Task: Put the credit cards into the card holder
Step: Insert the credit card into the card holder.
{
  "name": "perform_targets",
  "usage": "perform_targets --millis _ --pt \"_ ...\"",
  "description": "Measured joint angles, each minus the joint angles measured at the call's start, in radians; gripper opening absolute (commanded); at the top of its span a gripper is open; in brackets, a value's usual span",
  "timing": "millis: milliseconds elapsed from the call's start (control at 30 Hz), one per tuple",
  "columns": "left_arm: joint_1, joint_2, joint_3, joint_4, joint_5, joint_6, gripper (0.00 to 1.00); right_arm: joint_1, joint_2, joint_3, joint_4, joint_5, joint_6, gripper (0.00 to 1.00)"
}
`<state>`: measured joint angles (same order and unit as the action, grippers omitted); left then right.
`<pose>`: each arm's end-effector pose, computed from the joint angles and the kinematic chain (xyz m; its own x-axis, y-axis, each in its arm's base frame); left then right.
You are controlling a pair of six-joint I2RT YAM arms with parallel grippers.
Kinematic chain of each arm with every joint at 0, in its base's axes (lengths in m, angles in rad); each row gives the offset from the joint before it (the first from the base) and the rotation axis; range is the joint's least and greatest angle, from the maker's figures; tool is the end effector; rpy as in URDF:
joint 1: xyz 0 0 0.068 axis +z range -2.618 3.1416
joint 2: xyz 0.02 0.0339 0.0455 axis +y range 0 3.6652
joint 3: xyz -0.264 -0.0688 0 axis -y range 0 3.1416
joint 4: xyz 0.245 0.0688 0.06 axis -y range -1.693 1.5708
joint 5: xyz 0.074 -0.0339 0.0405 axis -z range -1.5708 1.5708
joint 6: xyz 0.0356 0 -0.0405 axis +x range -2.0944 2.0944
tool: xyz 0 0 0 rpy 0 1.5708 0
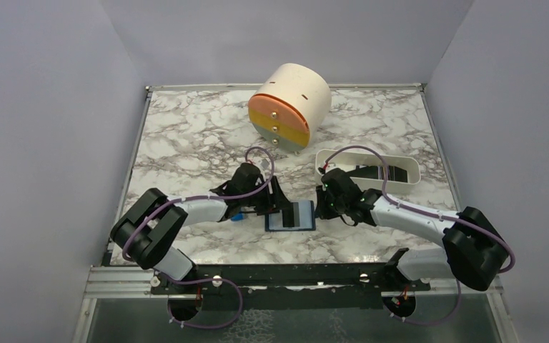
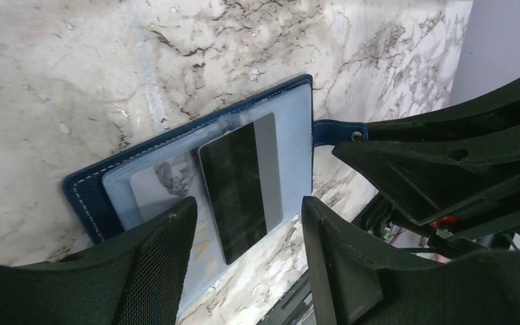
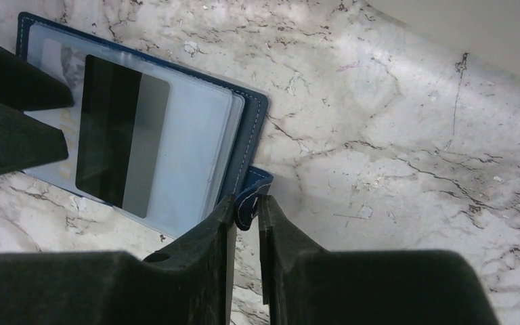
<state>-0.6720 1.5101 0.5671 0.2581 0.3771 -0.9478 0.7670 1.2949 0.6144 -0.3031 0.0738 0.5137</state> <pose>0.2105 -0.1842 0.1462 -0.9402 -0.2169 -0.2627 0.0659 0.6408 -0.7649 0.1724 0.1625 0.1688 -0.8477 -0.1364 -0.5127 -0.2826 0.9340 0.2188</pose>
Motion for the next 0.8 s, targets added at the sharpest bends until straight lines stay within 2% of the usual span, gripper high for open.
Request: perform_targets --millis 800 --pt "-0.104 0.061 0.065 0.017 0.0 -0.08 0.6 0.0 0.012 -0.076 0.151 -0.019 0.024 0.07"
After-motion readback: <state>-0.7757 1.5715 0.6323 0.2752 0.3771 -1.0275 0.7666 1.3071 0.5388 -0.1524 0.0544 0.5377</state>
